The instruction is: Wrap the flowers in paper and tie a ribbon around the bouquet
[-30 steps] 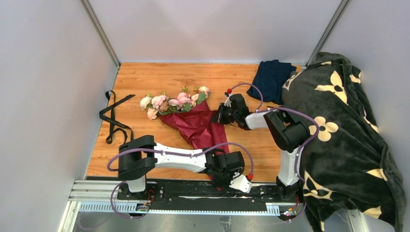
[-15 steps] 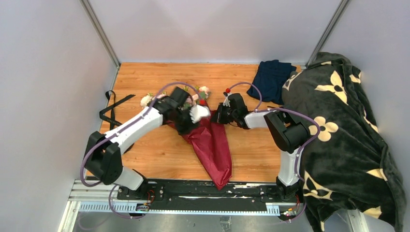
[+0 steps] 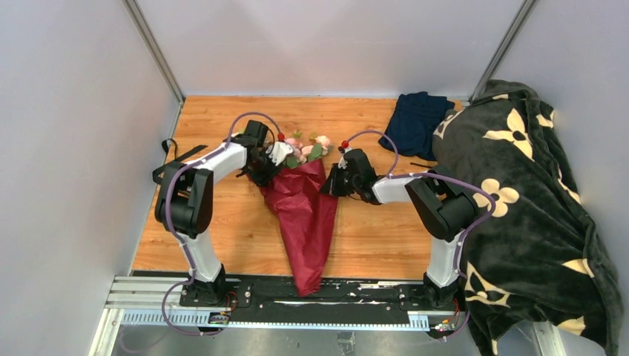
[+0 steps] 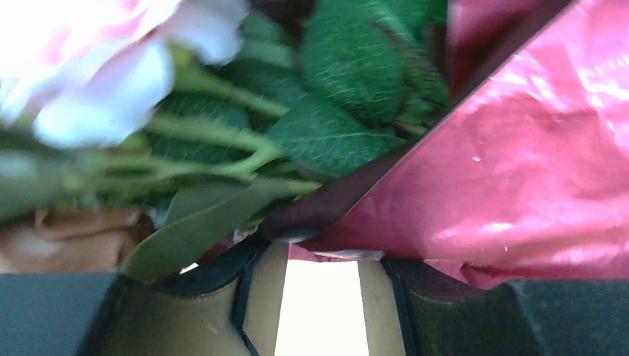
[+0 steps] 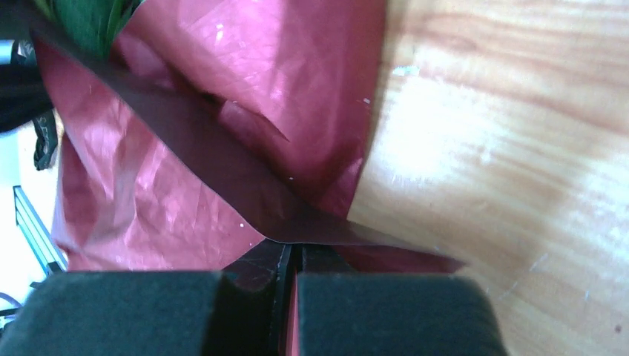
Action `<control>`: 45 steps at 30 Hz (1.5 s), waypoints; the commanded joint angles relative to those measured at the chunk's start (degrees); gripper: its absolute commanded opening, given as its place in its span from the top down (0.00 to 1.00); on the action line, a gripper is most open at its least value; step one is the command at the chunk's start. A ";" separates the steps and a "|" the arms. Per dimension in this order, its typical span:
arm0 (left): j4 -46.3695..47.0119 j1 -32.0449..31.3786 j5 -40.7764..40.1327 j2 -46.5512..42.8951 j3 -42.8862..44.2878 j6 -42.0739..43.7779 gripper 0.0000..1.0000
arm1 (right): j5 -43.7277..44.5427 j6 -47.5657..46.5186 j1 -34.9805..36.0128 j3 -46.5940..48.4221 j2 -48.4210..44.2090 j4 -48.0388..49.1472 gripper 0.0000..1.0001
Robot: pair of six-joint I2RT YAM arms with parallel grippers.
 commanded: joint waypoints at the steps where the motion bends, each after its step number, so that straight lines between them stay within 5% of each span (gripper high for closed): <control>1: 9.07 0.66 -3.92 3.98 8.02 -3.63 0.54 | 4.35 -0.56 2.00 -4.05 -2.16 -6.94 1.00; 8: 3.86 0.66 -3.62 7.35 16.49 -5.64 0.45 | 3.99 -4.35 2.17 -2.22 -2.76 -8.33 0.92; 13: -2.26 -0.61 2.43 -7.15 10.47 -9.57 0.43 | 3.47 -5.90 2.33 -3.12 -4.85 -8.26 0.88; 16: -6.43 -7.09 8.38 -19.01 3.32 -6.25 0.40 | 2.63 -6.27 2.35 -3.21 -5.83 -8.22 0.85; 19: -6.44 -19.24 6.09 -23.30 -5.04 -2.42 0.32 | 2.81 -6.19 2.37 -3.09 -6.16 -7.97 0.83; 24: 2.06 -30.36 -3.61 -17.88 -12.57 -0.92 0.26 | 3.21 -7.16 2.37 -1.50 -5.97 -9.69 0.76; 32: 9.43 -30.81 -5.24 -9.96 -17.08 -1.22 0.26 | 4.85 -14.29 2.12 3.30 -6.53 -17.87 0.53; 45: 11.80 -30.81 -2.77 -8.71 -20.35 -1.73 0.26 | 6.23 -20.61 -0.67 12.19 -1.05 -27.67 0.40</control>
